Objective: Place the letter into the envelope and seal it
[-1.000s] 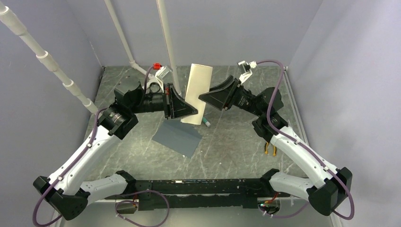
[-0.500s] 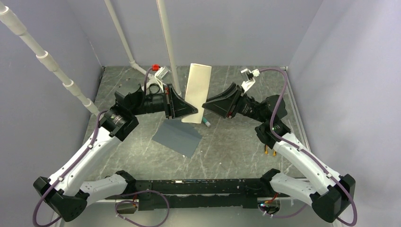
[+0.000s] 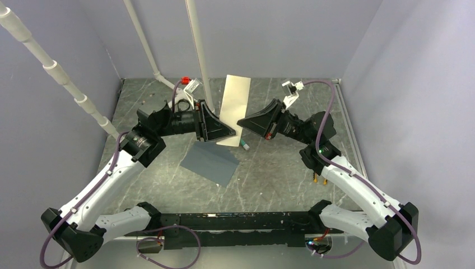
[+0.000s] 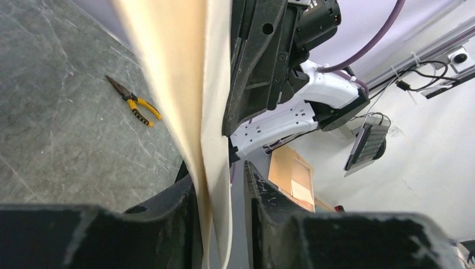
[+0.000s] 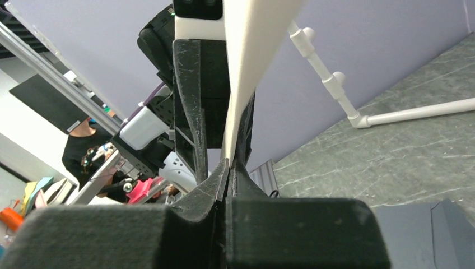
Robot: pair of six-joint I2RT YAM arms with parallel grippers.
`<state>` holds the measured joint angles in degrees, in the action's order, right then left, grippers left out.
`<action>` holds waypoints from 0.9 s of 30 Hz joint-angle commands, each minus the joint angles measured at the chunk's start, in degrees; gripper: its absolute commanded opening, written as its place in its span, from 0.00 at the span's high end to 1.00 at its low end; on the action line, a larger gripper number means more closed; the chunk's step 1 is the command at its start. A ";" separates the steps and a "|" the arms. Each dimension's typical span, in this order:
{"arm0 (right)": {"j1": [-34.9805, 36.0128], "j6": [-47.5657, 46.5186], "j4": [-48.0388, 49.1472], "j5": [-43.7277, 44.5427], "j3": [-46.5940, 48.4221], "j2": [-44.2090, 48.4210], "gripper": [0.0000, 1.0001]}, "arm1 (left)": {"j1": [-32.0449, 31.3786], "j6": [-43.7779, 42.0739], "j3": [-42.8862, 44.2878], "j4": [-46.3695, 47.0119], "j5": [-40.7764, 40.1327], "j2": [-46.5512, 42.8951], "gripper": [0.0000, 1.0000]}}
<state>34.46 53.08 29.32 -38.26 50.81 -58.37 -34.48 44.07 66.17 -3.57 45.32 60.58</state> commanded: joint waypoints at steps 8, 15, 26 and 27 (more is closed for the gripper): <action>0.19 -0.34 6.40 5.94 -0.86 1.01 0.79 | 0.03 -1.21 0.22 2.49 3.35 1.81 0.97; 0.09 -2.79 5.02 7.66 3.07 0.08 0.74 | 0.03 -4.34 0.48 -0.13 6.11 1.11 0.98; -1.05 -3.42 5.17 5.82 7.26 -0.08 0.85 | 0.04 -11.82 0.55 -8.05 11.88 -1.90 0.98; -1.06 -3.27 5.10 5.34 7.88 -0.34 0.85 | 0.03 -11.97 -0.14 -7.84 11.71 -2.69 0.97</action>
<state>34.00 50.96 31.55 -31.59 53.58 -58.81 -34.33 36.32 65.93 -7.92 53.54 61.45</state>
